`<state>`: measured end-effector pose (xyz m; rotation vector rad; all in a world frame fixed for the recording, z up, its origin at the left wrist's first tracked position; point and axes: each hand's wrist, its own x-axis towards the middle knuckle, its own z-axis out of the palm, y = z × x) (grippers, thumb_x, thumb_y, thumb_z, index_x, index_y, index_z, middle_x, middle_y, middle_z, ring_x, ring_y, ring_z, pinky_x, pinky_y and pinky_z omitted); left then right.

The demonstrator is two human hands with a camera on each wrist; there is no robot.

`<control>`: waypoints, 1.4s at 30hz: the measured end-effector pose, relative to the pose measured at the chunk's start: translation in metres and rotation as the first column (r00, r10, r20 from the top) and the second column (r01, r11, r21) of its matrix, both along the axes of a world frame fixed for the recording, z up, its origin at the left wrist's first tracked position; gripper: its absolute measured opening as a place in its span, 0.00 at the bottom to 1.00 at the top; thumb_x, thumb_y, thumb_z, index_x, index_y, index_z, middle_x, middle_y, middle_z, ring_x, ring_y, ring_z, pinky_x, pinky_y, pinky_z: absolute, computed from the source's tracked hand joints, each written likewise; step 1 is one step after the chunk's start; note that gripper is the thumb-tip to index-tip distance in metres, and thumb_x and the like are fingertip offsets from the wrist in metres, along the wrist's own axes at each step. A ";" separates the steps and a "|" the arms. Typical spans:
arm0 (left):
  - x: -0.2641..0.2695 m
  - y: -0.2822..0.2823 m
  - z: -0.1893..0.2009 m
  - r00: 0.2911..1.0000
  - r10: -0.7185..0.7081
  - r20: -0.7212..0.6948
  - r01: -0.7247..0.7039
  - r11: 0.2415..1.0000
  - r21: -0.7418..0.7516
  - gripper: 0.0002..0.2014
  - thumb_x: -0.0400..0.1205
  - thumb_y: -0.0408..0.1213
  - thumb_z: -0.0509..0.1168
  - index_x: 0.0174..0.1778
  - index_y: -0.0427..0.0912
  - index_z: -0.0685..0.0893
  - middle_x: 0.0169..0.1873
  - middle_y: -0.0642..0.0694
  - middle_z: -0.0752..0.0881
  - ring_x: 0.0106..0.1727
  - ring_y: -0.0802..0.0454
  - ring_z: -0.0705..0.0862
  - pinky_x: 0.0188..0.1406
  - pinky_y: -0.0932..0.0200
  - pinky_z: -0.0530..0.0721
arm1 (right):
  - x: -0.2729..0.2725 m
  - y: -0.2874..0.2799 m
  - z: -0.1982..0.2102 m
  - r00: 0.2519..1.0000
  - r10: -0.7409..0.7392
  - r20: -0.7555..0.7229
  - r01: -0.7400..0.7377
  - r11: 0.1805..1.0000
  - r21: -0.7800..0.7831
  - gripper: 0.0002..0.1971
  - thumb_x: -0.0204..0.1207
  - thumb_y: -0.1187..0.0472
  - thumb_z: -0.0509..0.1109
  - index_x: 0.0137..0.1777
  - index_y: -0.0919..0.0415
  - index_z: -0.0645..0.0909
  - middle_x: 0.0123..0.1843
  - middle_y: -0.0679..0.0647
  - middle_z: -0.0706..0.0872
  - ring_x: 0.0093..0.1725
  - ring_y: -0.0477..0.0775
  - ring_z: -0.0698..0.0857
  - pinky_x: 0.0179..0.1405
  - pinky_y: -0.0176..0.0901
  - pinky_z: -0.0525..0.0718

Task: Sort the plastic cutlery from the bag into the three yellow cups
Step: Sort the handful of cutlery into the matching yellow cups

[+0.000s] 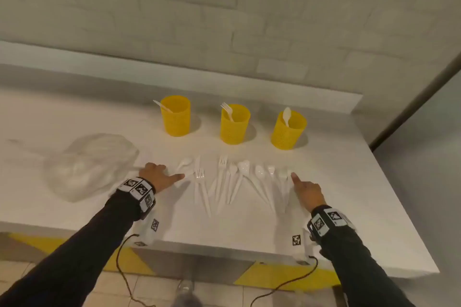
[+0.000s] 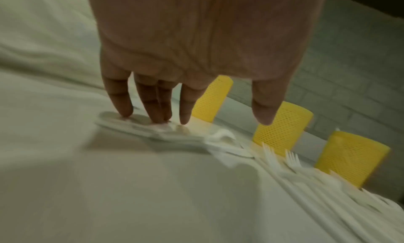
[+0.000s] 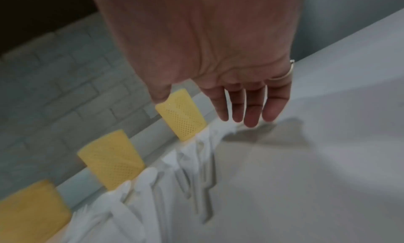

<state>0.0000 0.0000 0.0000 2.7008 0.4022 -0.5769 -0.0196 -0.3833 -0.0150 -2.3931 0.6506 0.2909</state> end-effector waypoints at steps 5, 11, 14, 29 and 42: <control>-0.005 -0.018 0.001 0.997 -0.042 -0.072 0.032 0.990 -0.140 0.51 0.62 0.74 0.60 0.74 0.40 0.66 0.70 0.35 0.68 0.71 0.37 0.71 0.72 0.47 0.70 | 0.015 0.039 0.005 0.995 -0.087 -0.048 0.088 0.996 0.010 0.53 0.62 0.18 0.44 0.65 0.64 0.78 0.63 0.68 0.79 0.62 0.69 0.78 0.64 0.57 0.74; -0.002 -0.050 -0.006 0.978 -0.183 -0.099 0.152 0.954 -0.260 0.45 0.64 0.61 0.73 0.70 0.38 0.65 0.67 0.38 0.63 0.68 0.42 0.72 0.70 0.52 0.71 | 0.008 0.090 0.005 0.999 -0.006 -0.044 0.010 0.997 0.080 0.39 0.71 0.28 0.55 0.66 0.62 0.74 0.67 0.63 0.70 0.65 0.68 0.75 0.70 0.59 0.71; 0.007 -0.069 -0.011 0.964 -0.251 -0.092 0.209 0.922 -0.326 0.37 0.66 0.50 0.75 0.66 0.38 0.68 0.66 0.39 0.65 0.64 0.44 0.72 0.63 0.59 0.72 | 0.007 0.115 -0.001 0.995 0.071 -0.073 -0.064 0.994 0.091 0.44 0.65 0.24 0.59 0.69 0.61 0.72 0.69 0.61 0.68 0.66 0.65 0.76 0.69 0.58 0.74; 0.026 -0.124 -0.003 0.945 -0.313 -0.098 0.225 0.836 -0.500 0.11 0.78 0.23 0.55 0.37 0.42 0.78 0.35 0.48 0.79 0.47 0.48 0.77 0.47 0.59 0.72 | 0.046 0.162 -0.012 0.953 0.280 -0.113 -0.287 0.957 -0.049 0.18 0.77 0.57 0.63 0.62 0.68 0.73 0.62 0.65 0.79 0.61 0.65 0.80 0.58 0.50 0.78; 0.025 -0.135 0.004 0.964 -0.266 0.015 0.215 0.742 -0.635 0.17 0.78 0.20 0.53 0.59 0.31 0.79 0.58 0.34 0.83 0.57 0.45 0.80 0.52 0.64 0.71 | 0.061 0.135 0.019 0.908 0.417 -0.050 -0.418 0.908 -0.015 0.18 0.73 0.57 0.71 0.60 0.64 0.77 0.58 0.61 0.86 0.57 0.63 0.85 0.52 0.46 0.78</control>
